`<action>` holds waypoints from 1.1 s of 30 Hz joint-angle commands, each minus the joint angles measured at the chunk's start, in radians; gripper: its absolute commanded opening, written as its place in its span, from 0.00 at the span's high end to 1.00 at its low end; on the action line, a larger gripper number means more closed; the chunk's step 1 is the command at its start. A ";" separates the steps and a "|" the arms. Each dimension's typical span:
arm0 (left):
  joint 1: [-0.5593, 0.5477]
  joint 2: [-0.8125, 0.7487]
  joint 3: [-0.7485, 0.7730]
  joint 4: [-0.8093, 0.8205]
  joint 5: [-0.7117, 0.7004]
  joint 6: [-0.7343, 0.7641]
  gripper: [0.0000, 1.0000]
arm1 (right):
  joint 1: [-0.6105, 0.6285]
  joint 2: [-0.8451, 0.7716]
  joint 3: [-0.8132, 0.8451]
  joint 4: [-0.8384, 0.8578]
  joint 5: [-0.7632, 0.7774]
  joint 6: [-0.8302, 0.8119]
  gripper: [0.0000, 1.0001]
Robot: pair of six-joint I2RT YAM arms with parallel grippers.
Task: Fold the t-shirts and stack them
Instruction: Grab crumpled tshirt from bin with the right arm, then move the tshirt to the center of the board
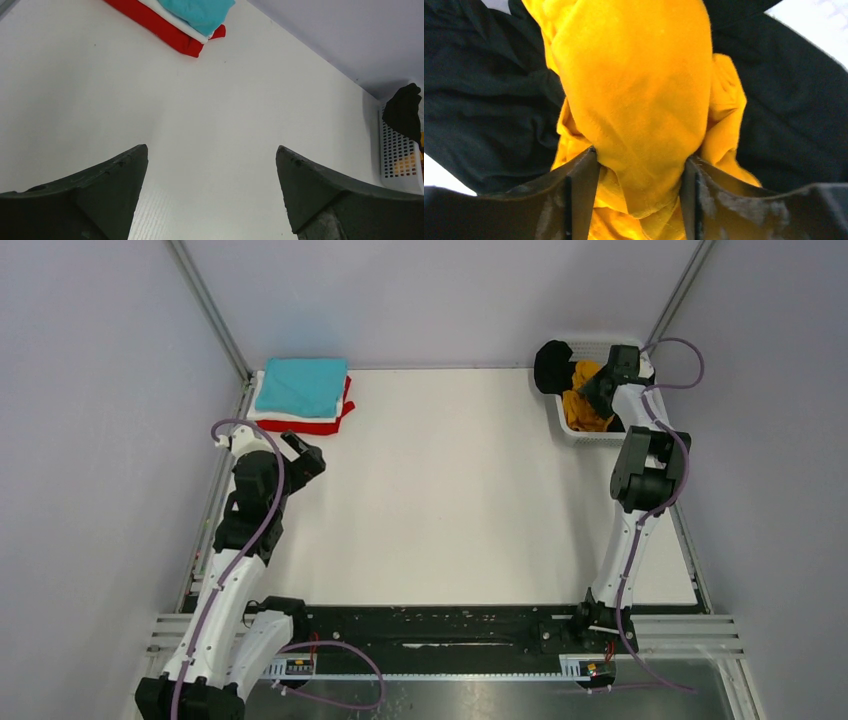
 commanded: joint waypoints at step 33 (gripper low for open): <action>0.002 -0.128 0.008 -0.023 0.171 -0.106 0.01 | 0.418 -0.702 0.352 -0.002 -0.822 -0.017 1.00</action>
